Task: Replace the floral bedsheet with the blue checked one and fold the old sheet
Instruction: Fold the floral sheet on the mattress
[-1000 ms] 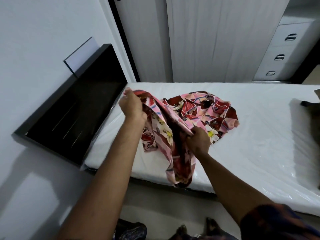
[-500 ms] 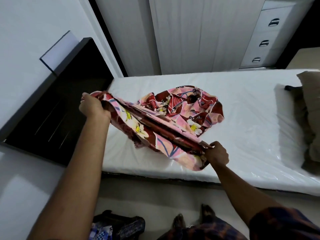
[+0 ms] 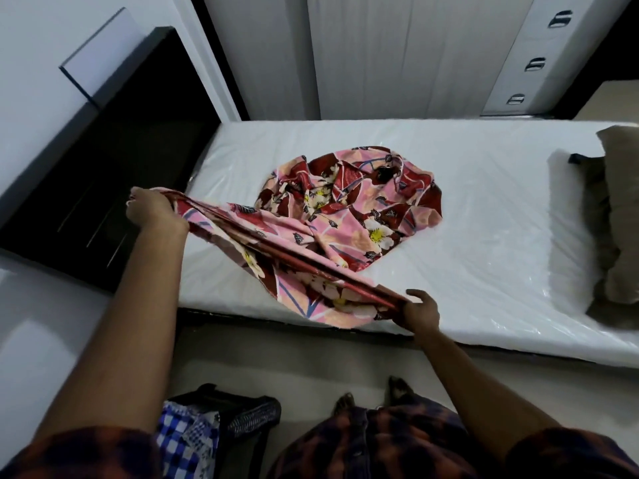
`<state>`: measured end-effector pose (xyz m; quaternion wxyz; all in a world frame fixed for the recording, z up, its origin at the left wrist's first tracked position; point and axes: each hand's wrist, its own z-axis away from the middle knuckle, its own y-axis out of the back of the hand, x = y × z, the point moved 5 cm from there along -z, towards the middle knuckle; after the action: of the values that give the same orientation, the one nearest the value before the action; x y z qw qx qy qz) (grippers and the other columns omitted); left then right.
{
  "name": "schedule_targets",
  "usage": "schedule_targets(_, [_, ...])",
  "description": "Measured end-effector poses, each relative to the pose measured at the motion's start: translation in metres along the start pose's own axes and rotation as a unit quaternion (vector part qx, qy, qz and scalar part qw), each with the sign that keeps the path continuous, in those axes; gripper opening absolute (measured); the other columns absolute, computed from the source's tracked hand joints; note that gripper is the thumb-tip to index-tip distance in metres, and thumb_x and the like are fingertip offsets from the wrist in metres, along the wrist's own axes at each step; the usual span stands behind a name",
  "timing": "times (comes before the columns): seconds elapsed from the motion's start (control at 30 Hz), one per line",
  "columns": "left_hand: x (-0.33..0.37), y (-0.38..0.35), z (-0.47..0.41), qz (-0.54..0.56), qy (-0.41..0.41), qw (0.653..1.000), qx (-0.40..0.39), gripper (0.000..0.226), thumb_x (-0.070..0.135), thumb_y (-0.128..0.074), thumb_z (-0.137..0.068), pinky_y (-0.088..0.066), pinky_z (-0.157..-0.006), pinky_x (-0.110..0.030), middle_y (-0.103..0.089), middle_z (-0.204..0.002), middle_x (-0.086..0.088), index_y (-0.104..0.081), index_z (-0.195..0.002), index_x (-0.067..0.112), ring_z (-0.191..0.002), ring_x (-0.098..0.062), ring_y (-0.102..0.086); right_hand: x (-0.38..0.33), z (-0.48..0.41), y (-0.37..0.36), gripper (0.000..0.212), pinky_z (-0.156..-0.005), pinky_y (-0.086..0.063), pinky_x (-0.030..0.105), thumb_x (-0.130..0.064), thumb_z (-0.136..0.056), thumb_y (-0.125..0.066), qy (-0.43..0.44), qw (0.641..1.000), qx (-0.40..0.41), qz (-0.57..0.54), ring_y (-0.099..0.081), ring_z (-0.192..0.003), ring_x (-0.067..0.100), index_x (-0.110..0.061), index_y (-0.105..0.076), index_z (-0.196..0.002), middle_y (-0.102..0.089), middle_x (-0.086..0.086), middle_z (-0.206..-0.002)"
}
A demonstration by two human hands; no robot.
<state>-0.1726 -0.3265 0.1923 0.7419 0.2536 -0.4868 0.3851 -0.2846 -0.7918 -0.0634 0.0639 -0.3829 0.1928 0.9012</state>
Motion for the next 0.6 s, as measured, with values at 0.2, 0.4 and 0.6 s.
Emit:
schedule_targets(0.2, [-0.032, 0.024, -0.006, 0.046, 0.023, 0.996, 0.069, 0.047, 0.032, -0.027, -0.108, -0.045, -0.108, -0.043, -0.043, -0.151, -0.012, -0.038, -0.149, 0.010, -0.133, -0.029, -0.050, 0.013, 0.034, -0.048, 0.008, -0.050, -0.056, 0.033, -0.007, -0.093, -0.058, -0.272, 0.881, -0.092, -0.376, -0.056, -0.071, 0.023, -0.005, -0.061, -0.086, -0.062, 0.013, -0.090])
schedule_targets(0.4, [-0.055, 0.066, -0.024, 0.062, 0.035, 0.992, 0.103, 0.047, 0.028, -0.047, -0.102, -0.046, -0.107, -0.038, -0.047, -0.146, -0.009, -0.042, -0.143, 0.005, -0.129, -0.025, -0.051, 0.064, -0.012, -0.058, 0.024, -0.056, -0.059, 0.049, -0.007, -0.092, -0.055, -0.242, 0.910, 0.011, -0.336, -0.066, -0.082, 0.032, -0.009, -0.066, -0.113, -0.067, 0.015, -0.106])
schedule_targets(0.6, [-0.118, 0.127, -0.043, 0.023, 0.112, 0.990, 0.077, 0.047, 0.023, -0.031, -0.106, -0.054, -0.077, -0.026, -0.049, -0.148, -0.013, -0.040, -0.149, 0.006, -0.125, -0.025, -0.058, -0.062, 0.021, 0.012, 0.044, -0.091, -0.053, 0.033, 0.004, -0.080, -0.054, 0.192, 0.972, 0.093, 0.094, -0.068, -0.097, 0.028, -0.020, -0.075, -0.110, -0.075, 0.009, -0.106])
